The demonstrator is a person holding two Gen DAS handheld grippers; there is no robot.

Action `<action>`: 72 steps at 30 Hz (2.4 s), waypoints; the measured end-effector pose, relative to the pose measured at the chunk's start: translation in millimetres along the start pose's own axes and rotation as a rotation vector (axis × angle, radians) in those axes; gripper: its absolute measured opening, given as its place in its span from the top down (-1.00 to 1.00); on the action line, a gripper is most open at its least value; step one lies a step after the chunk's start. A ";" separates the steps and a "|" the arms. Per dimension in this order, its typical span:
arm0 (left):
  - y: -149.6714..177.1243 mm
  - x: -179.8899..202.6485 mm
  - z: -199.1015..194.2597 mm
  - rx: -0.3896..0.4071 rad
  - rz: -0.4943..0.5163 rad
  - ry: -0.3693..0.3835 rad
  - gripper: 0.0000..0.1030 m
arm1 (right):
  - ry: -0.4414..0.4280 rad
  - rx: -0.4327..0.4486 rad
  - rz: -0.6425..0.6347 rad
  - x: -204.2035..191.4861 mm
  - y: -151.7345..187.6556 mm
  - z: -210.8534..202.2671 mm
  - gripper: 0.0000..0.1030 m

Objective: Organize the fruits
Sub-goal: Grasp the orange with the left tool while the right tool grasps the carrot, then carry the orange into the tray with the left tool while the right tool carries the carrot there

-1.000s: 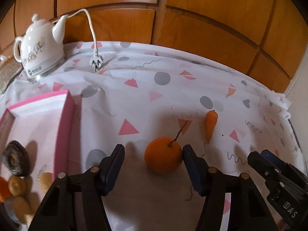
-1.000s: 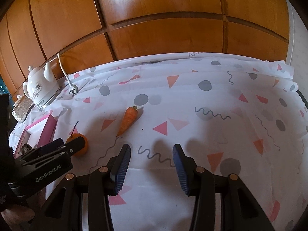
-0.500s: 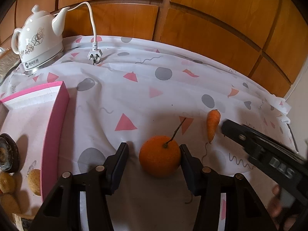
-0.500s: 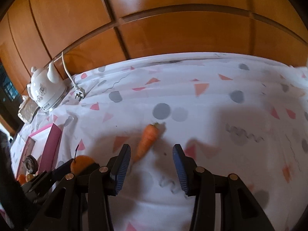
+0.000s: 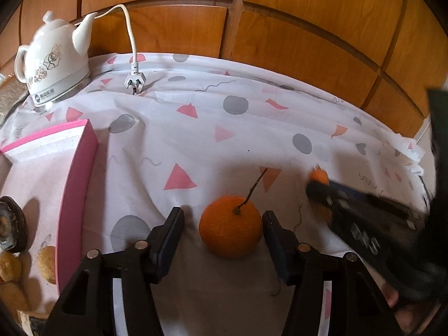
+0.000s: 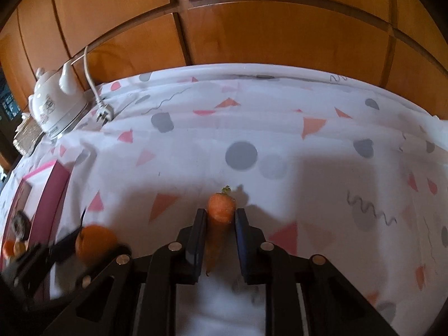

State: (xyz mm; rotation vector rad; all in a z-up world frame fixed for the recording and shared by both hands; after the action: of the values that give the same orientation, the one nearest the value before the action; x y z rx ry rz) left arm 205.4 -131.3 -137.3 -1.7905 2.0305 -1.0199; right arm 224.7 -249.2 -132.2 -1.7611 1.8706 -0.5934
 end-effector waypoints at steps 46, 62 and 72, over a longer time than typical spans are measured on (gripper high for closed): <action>7.7 -4.0 -108.7 0.111 0.019 0.039 0.24 | 0.024 0.025 -0.012 10.8 73.4 -52.5 0.61; 19.9 -57.3 -168.9 0.168 -0.053 0.032 0.24 | 0.036 0.019 -0.027 9.3 73.1 -50.3 0.61; 49.0 -140.6 -196.0 0.168 -0.156 -0.072 0.24 | 0.032 0.022 -0.051 -2.7 76.5 -59.9 0.62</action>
State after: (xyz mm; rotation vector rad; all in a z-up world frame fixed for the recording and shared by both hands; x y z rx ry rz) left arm 79.9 67.0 -62.7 -1.8897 1.7307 -1.1157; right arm 127.7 -242.7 -132.9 -1.8001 1.8377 -0.6623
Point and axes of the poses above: each gripper's, at about its wrist camera, not at the fingertips, and z roughly the way its jaws point, x to its right, y to its underside, the point moved 8 cm from there along z, roughly the way its jaws point, and after that the axes turned 7 degrees about y, right-handed, at the moved point
